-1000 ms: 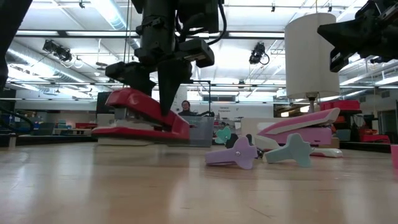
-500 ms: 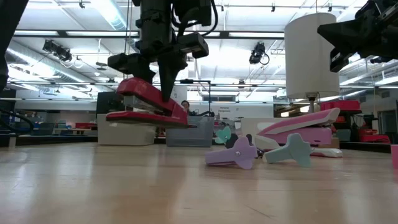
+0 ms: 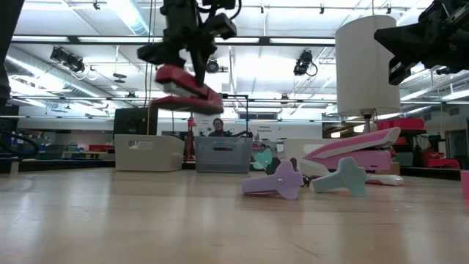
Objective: Pick and place Stapler, Stapler remover, tape
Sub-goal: Put the red stapler into the black bin
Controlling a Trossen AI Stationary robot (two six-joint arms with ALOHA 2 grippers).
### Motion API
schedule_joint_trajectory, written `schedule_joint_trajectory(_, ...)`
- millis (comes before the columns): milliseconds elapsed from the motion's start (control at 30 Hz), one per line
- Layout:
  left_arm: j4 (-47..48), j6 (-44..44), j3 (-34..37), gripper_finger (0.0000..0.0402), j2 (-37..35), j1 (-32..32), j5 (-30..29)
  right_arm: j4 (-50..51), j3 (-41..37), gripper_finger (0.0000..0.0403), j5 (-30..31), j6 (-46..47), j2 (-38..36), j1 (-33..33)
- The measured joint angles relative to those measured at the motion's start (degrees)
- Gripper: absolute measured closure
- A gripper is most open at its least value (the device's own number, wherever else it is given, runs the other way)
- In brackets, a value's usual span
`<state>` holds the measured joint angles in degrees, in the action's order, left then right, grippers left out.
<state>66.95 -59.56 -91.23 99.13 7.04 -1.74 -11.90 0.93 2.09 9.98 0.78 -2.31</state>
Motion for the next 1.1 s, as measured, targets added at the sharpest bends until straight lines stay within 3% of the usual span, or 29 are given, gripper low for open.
schedule_joint_trajectory(300,0.3,11.8,-7.8,0.0256,-0.1,9.2,-3.8,0.0,0.0,0.0386,0.0,0.0,0.0,0.0)
schedule_joint_trajectory(633,-0.5,22.8,-8.8,0.0256,0.0,17.6,-3.8,0.0,0.0,0.0386,0.0,0.0,0.0,0.0)
schedule_joint_trajectory(900,-7.9,28.4,-8.8,0.0256,0.4,21.2,-2.9,0.0,0.0,0.0386,0.0,0.0,0.0,0.0)
schedule_joint_trajectory(1100,-12.1,25.9,-8.8,0.0256,2.6,23.3,-3.2,0.0,0.0,0.0386,0.0,0.0,0.0,0.0)
